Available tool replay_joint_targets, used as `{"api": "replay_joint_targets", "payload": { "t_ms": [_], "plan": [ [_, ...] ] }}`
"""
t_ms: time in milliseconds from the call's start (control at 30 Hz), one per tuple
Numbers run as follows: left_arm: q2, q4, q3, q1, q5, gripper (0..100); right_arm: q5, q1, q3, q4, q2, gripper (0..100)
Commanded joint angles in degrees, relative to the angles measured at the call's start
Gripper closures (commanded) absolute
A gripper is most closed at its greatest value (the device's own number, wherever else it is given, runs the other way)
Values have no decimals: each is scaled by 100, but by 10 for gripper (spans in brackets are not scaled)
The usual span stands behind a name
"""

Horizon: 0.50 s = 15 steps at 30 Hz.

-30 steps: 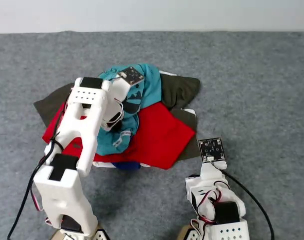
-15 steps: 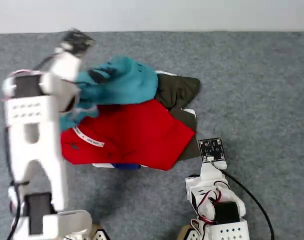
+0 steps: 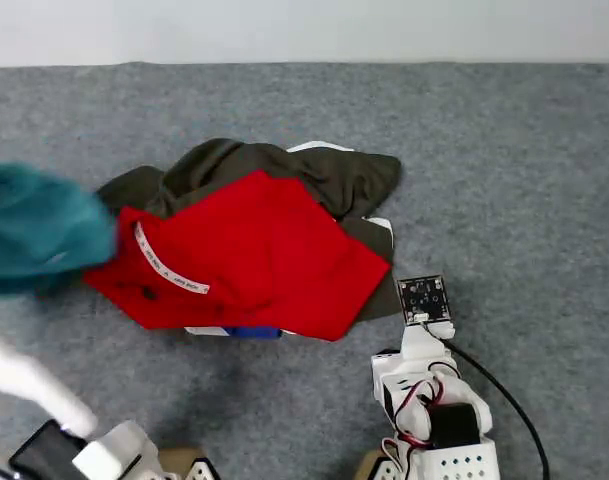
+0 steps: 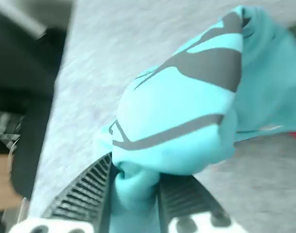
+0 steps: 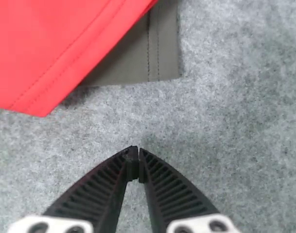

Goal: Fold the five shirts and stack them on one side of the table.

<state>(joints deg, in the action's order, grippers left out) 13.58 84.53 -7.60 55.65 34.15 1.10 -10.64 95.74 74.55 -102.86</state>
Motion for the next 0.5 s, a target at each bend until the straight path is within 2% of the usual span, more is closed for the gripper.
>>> {"api": "replay_joint_targets", "payload": {
  "t_ms": [0, 167, 367, 467],
  "plan": [
    [229, -316, 92, 334, 316, 995, 44, -13, 70, 13, -66, 988],
    [246, -290, 154, 492, 352, 968, 44, -13, 70, 13, -66, 988],
    [360, -97, -110, 651, 325, 700, 44, -13, 70, 13, -66, 988],
    [615, 53, -207, 492, 352, 686, 44, -13, 70, 13, -66, 988]
  ]
}}
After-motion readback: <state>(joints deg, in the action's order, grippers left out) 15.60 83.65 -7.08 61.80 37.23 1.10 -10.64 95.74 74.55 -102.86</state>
